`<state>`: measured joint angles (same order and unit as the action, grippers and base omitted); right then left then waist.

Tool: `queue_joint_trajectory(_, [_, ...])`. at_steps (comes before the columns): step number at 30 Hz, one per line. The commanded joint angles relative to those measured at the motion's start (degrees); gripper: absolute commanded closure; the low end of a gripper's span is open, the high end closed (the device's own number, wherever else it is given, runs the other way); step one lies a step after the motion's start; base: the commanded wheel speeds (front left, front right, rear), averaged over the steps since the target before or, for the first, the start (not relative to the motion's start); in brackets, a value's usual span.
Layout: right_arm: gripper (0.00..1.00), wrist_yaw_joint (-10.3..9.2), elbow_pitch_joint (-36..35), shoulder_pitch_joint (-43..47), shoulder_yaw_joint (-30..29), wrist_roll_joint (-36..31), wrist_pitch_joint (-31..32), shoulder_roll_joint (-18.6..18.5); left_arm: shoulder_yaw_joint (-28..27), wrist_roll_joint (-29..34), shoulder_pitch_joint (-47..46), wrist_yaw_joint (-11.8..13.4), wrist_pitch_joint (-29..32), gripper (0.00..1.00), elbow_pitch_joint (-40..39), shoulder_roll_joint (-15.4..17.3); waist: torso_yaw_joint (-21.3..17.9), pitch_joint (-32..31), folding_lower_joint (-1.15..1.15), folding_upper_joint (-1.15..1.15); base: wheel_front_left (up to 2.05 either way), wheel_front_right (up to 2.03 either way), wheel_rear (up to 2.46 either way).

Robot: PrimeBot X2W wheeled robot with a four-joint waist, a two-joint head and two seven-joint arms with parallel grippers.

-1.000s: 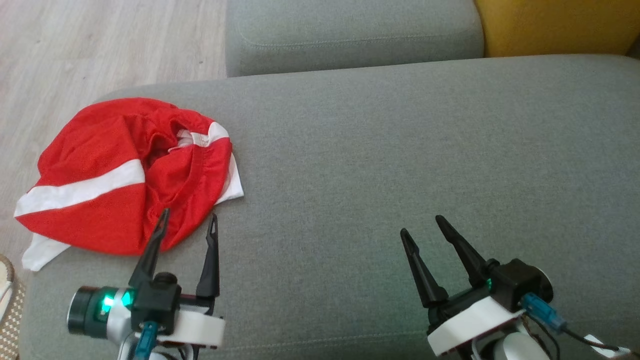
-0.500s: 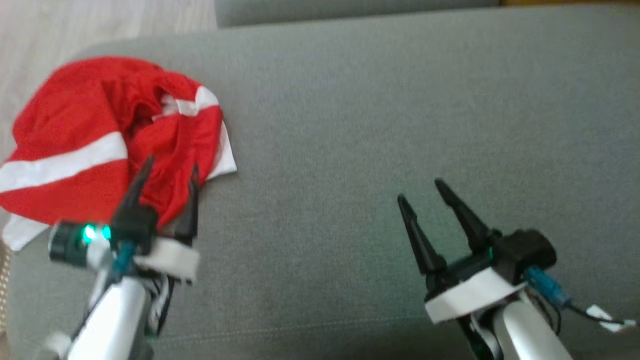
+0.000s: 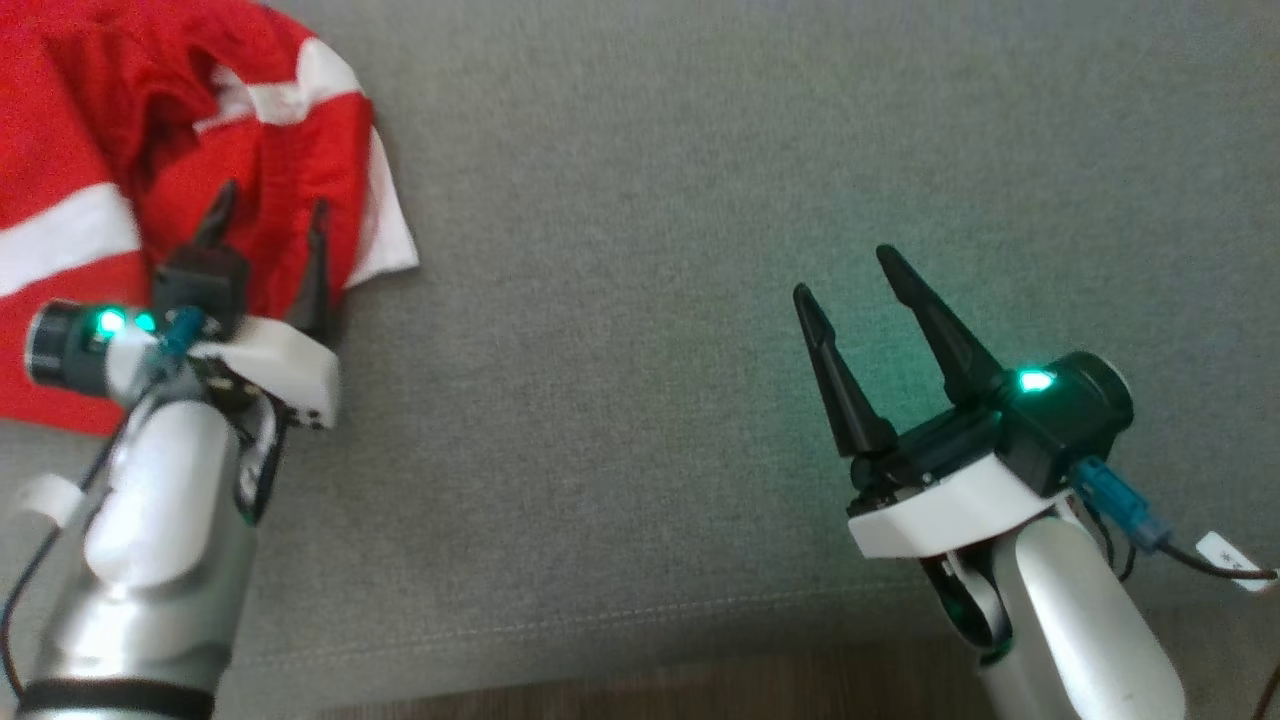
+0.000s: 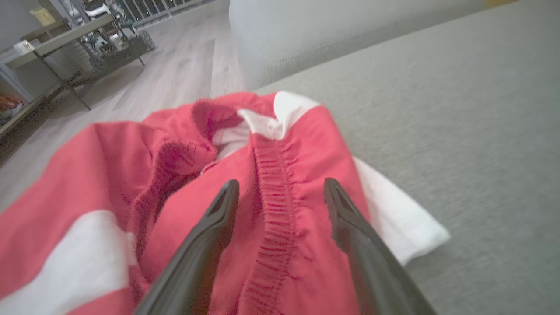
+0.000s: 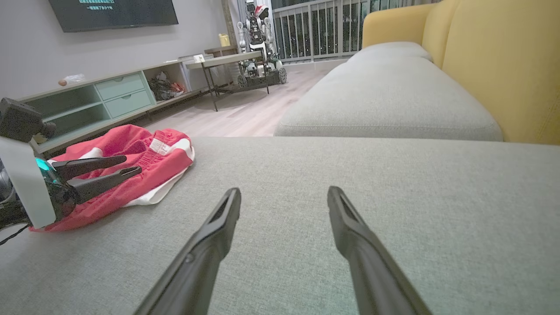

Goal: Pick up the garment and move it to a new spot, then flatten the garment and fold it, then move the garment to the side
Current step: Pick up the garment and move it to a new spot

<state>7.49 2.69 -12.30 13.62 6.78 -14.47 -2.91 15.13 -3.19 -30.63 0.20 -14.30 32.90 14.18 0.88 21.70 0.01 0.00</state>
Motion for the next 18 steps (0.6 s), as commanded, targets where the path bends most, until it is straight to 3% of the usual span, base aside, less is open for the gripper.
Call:
queue_joint_trajectory(1, [0.0,0.0,-2.24,-1.1,1.31,-0.11,-0.52,0.03,-2.6,0.26,-2.08,0.29,-0.7,0.0,-0.24,2.38,-0.74,2.73,-0.01,0.0,0.0,0.0,0.0])
queue_joint_trajectory(4, [0.0,0.0,-2.56,-1.91,1.4,0.58,-0.52,0.03,-3.0,-0.19,-4.17,-0.55,-0.7,0.0,4.73,2.76,-1.19,4.48,-0.01,0.0,0.0,0.0,0.0])
queue_joint_trajectory(9, [0.0,0.0,-2.85,-2.69,1.32,1.29,-0.52,0.03,-1.64,-0.88,-6.71,-4.36,-0.7,0.0,12.92,2.87,-1.43,6.02,-0.01,0.0,0.0,0.0,0.0])
queue_joint_trajectory(10, [0.0,0.0,-2.88,-2.77,1.24,1.35,-0.52,0.03,-1.4,-1.1,-7.15,-4.86,-0.7,0.25,14.07,2.76,-1.39,6.15,-0.01,0.0,0.0,0.0,0.0])
queue_joint_trajectory(11, [0.0,0.0,-2.88,-2.83,1.13,1.43,-0.52,0.03,-1.29,-1.33,-7.57,-5.19,-0.7,0.96,14.84,2.63,-1.34,6.26,-0.01,0.0,0.0,0.0,0.0])
queue_joint_trajectory(12, [0.0,0.0,-2.86,-2.89,1.04,1.48,-0.52,0.03,-1.2,-1.48,-7.87,-5.39,-0.7,1.0,15.21,2.52,-1.28,6.33,-0.01,0.0,0.0,0.0,0.0])
queue_joint_trajectory(18, [0.0,0.0,-2.35,-3.16,0.87,1.9,-0.52,0.03,-1.11,-2.21,-7.58,-6.16,-0.7,1.0,12.14,2.06,-0.61,5.4,-0.01,0.0,0.0,0.0,0.0])
